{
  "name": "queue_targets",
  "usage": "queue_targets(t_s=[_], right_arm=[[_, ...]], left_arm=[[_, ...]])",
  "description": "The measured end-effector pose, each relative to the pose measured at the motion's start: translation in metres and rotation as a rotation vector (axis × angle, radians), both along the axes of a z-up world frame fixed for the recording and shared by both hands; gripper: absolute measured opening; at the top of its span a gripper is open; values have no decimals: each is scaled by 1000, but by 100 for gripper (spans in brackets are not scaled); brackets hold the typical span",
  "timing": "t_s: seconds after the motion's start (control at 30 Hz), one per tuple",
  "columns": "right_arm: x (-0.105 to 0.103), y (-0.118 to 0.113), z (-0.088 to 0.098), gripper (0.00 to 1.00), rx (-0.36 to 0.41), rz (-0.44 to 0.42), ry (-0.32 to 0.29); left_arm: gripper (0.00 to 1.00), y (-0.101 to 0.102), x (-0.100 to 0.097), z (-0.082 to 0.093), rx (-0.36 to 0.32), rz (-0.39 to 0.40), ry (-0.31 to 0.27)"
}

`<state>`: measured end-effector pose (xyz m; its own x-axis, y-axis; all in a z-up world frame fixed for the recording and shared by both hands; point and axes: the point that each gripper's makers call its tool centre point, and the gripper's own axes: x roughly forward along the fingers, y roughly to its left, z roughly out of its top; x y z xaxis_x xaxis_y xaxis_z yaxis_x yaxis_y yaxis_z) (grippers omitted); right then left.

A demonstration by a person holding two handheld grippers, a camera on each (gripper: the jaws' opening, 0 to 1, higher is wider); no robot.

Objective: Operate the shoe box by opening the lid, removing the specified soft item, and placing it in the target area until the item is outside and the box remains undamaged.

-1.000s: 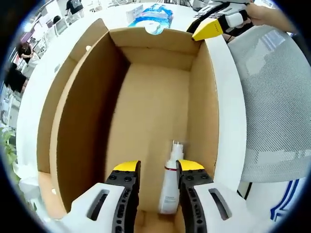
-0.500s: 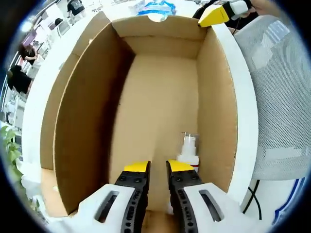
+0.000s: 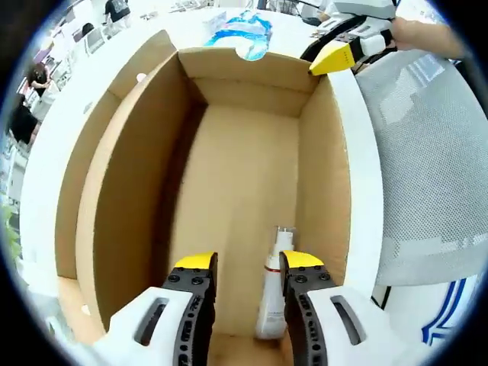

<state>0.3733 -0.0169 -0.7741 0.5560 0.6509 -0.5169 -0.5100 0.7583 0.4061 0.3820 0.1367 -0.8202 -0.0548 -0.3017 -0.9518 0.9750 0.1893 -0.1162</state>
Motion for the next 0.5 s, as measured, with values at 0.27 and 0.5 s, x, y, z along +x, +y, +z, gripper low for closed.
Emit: queue_targets(t_s=[0.27, 0.5], right_arm=[[0, 0, 0, 9, 5, 1, 1], [0, 1, 0, 9, 9, -3, -2]], left_arm=[[40, -8, -1, -3, 0, -58, 45], [41, -16, -5, -8, -7, -66, 87]])
